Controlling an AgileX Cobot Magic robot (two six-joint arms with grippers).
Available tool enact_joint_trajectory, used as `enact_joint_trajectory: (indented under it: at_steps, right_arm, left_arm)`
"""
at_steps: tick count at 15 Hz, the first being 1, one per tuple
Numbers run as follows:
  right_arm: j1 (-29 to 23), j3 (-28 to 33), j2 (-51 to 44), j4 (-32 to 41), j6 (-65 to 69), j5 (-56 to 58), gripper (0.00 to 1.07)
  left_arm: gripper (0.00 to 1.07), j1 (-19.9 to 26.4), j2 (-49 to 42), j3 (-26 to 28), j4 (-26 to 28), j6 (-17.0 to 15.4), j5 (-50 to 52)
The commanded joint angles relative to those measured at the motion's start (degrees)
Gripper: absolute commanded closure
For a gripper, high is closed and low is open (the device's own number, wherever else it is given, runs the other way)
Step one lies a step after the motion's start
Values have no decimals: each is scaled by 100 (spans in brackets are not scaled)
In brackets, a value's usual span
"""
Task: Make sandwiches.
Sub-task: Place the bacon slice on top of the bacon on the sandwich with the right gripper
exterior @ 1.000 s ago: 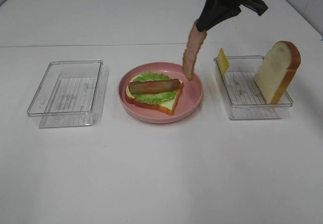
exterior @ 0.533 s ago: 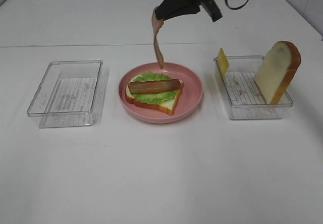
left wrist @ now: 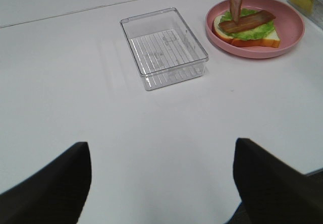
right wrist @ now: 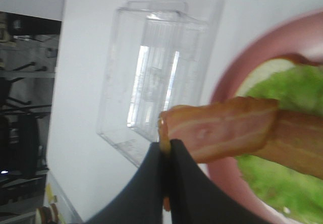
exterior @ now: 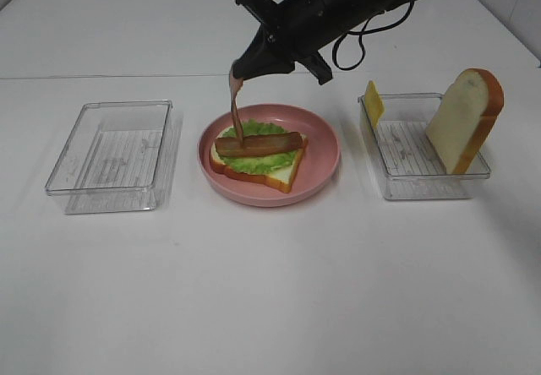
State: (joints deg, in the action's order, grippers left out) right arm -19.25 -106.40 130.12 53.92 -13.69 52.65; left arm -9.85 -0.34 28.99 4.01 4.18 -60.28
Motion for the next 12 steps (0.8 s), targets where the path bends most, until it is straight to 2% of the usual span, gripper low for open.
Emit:
enact_joint_trajectory:
  at_steps: [1, 3, 4, 5, 7, 9, 12]
  right_arm:
    - [-6, 6, 11, -1157, 733, 57, 107]
    - [-6, 6, 0, -1960, 1134, 126, 107]
    - [-6, 6, 0, -1960, 1134, 126, 107]
    - [-6, 6, -23, -2550, 1369, 201, 107]
    - [-6, 6, -23, -2607, 1450, 235, 107]
    - [-6, 6, -23, -2578, 1450, 275, 100]
    - [-6, 6, -23, -2584, 1444, 269, 58]
  left_arm:
    - [32, -11, -115, -34, 57, -29, 63]
    - [32, -11, -115, -34, 57, -29, 63]
    - [32, -11, -115, -34, 57, -29, 63]
    - [32, -11, -115, -34, 57, -29, 63]
    - [32, -11, -115, -34, 57, -29, 63]
    - [32, -11, -115, -34, 57, -29, 63]
    - [32, -11, -115, -34, 57, -29, 63]
